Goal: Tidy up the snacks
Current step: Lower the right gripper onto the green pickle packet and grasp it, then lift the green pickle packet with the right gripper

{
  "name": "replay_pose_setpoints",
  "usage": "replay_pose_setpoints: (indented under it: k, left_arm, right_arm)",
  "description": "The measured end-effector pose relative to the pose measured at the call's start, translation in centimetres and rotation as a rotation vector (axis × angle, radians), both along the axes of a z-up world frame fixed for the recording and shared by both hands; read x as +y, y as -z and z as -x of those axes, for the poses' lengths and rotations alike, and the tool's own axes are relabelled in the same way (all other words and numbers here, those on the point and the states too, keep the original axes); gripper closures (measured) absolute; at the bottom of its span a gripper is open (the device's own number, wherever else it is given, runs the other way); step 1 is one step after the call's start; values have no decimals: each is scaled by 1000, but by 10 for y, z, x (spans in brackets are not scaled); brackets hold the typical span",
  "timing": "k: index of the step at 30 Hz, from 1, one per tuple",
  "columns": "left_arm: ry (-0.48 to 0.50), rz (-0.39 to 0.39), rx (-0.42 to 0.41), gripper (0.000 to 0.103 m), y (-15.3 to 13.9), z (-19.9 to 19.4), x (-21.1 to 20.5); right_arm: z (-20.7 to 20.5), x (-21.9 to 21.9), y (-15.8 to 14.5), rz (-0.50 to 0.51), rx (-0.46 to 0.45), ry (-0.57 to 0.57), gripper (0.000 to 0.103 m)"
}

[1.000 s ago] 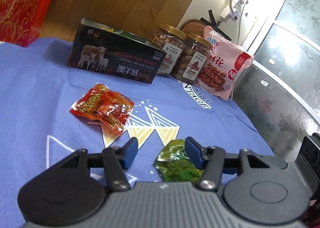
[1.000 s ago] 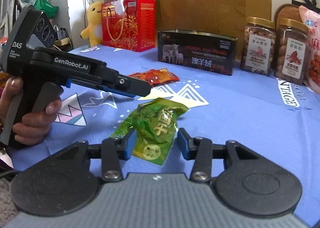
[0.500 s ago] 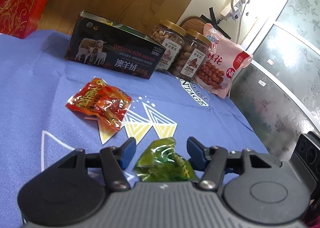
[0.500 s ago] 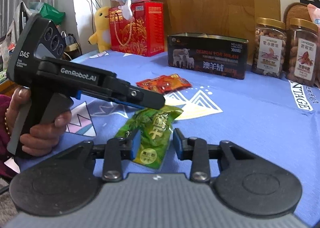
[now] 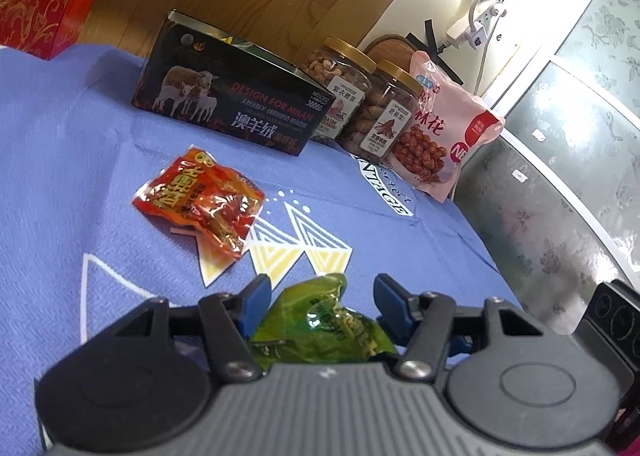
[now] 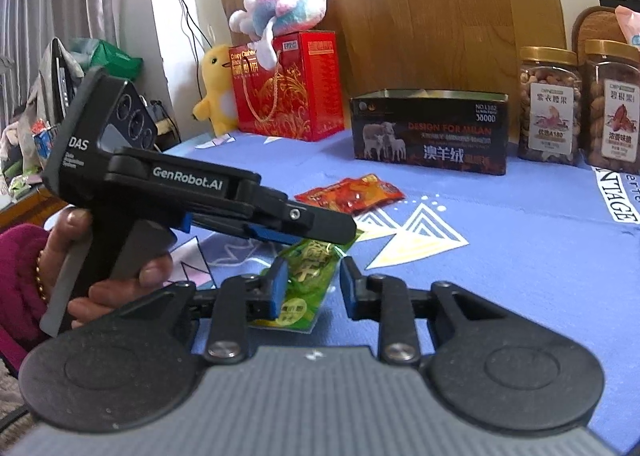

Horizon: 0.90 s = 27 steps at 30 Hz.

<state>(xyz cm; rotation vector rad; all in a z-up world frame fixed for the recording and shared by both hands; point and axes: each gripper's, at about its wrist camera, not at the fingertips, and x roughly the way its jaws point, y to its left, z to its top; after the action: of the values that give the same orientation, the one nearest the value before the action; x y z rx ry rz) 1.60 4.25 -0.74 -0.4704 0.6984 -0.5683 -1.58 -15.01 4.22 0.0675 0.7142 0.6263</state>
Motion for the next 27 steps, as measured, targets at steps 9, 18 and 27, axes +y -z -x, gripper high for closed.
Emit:
replay_pose_setpoints:
  k: [9, 18, 27]
  left_arm:
    - [0, 16, 8, 45, 1, -1, 2]
    - [11, 28, 15, 45, 1, -2, 3]
    - [19, 23, 2, 45, -9, 24, 7]
  right_arm:
    - [-7, -10, 6, -86, 90, 26, 70]
    - [-10, -8, 9, -68, 130, 13, 65]
    - [-6, -6, 9, -39, 143, -38, 55]
